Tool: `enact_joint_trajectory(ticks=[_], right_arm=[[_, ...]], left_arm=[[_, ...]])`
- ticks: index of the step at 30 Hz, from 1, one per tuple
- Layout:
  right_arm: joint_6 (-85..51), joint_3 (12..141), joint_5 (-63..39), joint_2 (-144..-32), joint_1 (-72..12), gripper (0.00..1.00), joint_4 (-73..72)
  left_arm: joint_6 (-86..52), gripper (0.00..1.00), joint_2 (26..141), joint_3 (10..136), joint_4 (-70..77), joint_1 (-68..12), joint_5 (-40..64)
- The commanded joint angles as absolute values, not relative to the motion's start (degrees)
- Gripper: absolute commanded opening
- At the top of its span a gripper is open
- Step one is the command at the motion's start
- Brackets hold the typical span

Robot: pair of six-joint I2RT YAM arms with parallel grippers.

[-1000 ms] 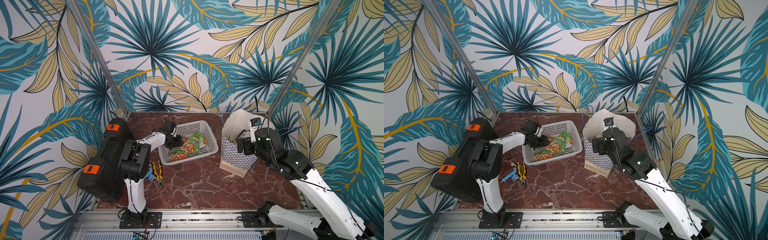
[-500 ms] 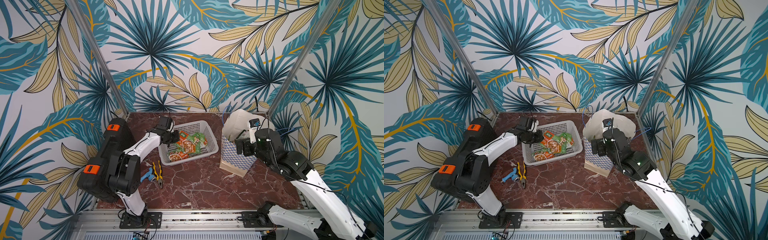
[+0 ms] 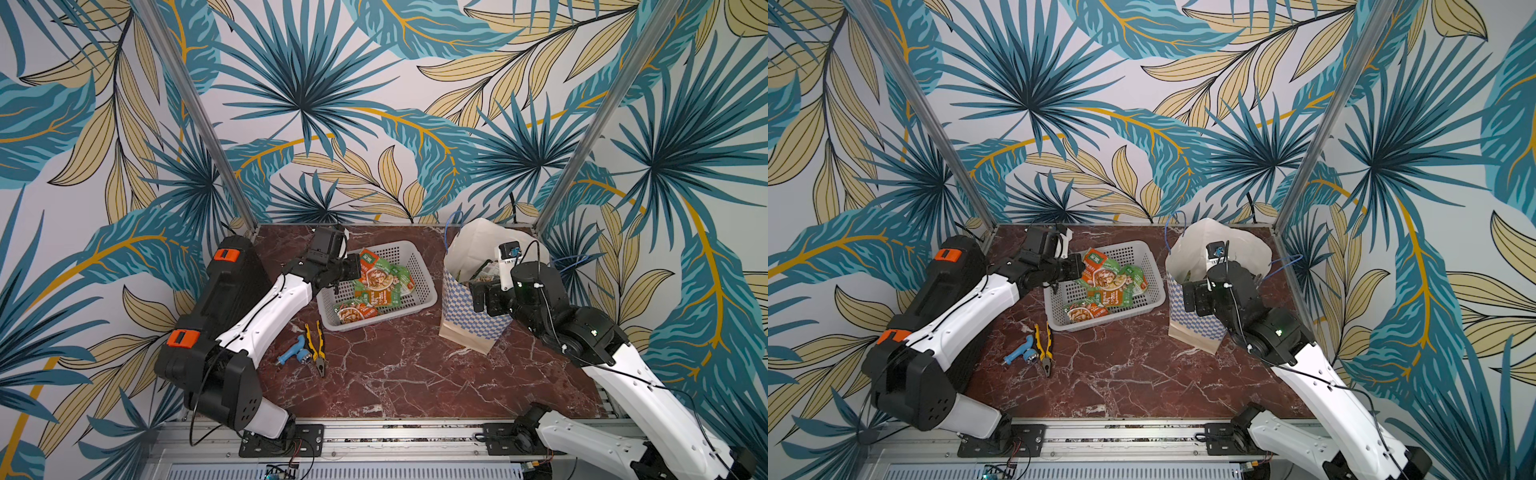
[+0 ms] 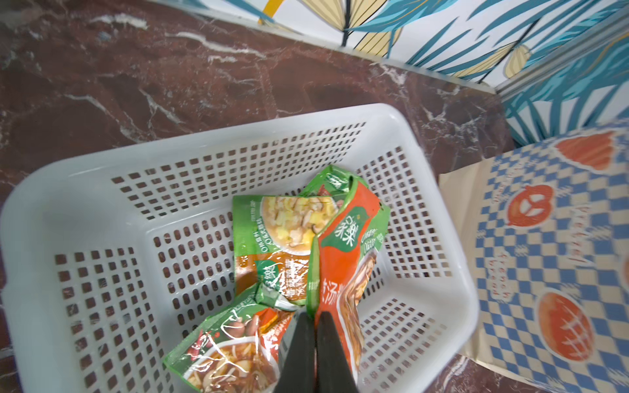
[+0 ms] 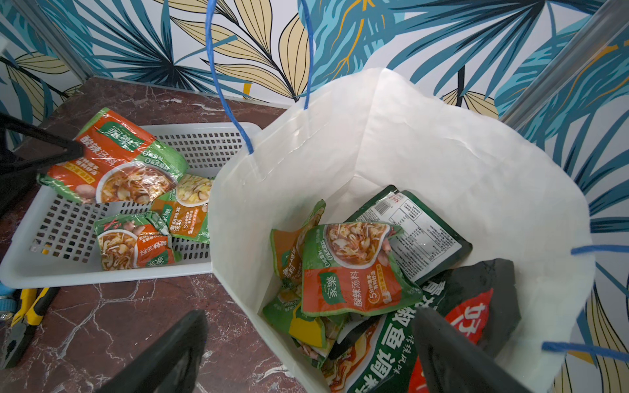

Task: Place the condiment packets inside the bag
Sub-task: Pick up the condiment packet from the storage box, then place the condiment packet in the paper bag.

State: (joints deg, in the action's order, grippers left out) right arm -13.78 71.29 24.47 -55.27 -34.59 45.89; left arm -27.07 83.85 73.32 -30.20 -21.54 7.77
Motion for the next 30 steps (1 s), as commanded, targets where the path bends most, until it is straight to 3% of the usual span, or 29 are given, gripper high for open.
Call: enact_joint_trajectory(ticks=[1, 16, 23, 30], right_arm=[[-16.7, 69.1, 28.2, -53.2, -34.5, 0.99, 43.7], [-26.9, 63.1, 42.5, -45.2, -34.5, 1.00, 44.4], [-32.4, 63.0, 49.8, -44.1, -34.5, 0.99, 48.5], [-34.8, 62.0, 51.8, -41.0, -34.5, 0.99, 50.5]], left_arm=[[-28.8, 0.00, 78.1, 73.6, -28.0, -25.0, 4.6], [-29.9, 0.00, 68.2, 77.2, -11.3, -45.4, -5.7], [-25.5, 0.00, 76.8, 87.3, -9.5, -54.2, -12.4], [-21.6, 0.00, 89.6, 98.4, -10.1, -57.3, -18.9]])
